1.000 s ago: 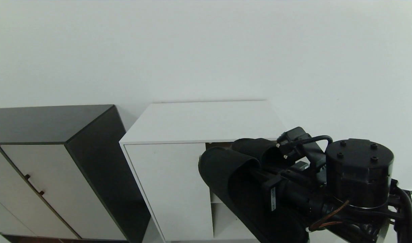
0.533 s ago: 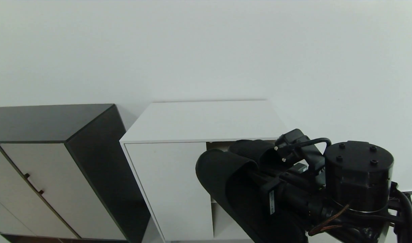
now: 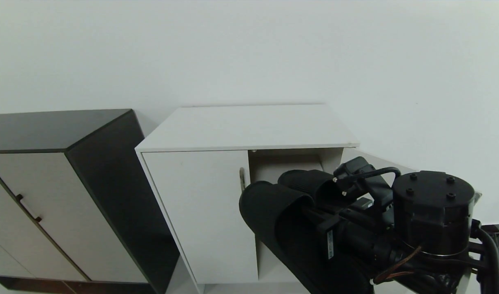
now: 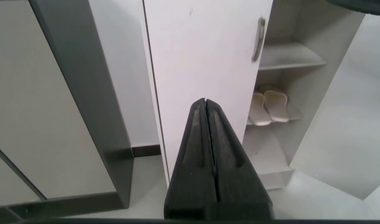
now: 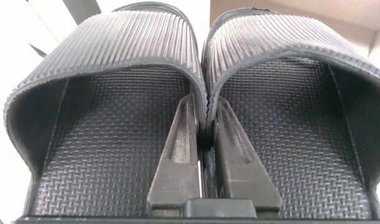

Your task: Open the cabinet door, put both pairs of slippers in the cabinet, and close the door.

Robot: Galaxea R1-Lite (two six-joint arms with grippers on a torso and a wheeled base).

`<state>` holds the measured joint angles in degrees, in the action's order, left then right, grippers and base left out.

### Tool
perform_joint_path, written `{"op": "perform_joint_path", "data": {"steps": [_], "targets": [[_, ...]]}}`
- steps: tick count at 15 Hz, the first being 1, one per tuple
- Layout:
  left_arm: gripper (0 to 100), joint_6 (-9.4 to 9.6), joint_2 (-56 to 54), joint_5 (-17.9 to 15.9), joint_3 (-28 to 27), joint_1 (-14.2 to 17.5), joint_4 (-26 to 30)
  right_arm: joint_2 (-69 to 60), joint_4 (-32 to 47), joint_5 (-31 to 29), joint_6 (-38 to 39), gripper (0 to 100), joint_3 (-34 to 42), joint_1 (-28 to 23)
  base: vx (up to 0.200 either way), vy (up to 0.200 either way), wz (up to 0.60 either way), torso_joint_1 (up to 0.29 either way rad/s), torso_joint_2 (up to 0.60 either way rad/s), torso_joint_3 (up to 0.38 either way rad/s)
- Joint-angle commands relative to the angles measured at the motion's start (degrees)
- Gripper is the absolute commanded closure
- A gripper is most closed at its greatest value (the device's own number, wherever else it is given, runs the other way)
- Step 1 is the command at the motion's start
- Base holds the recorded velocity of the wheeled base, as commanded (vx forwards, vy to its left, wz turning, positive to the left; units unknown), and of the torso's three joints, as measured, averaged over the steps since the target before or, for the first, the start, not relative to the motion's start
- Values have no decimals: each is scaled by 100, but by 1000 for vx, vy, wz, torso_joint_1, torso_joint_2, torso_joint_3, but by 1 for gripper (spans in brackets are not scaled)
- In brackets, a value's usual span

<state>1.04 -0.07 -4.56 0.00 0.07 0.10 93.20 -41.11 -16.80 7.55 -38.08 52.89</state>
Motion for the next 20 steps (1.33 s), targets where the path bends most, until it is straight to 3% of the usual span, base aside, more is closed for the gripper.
{"op": "perform_joint_path", "data": {"steps": [1,11,20], "targets": [[100,2,7,-1,0,1,-1,23,-11,1,1,100,3,2,0,0,0,-212,515,310],[100,2,7,-1,0,1,-1,85,-47,1,-8,100,20,2,0,0,0,-174,486,315],[100,2,7,-1,0,1,-1,137,-47,10,1,100,29,2,0,0,0,-85,440,352]]}}
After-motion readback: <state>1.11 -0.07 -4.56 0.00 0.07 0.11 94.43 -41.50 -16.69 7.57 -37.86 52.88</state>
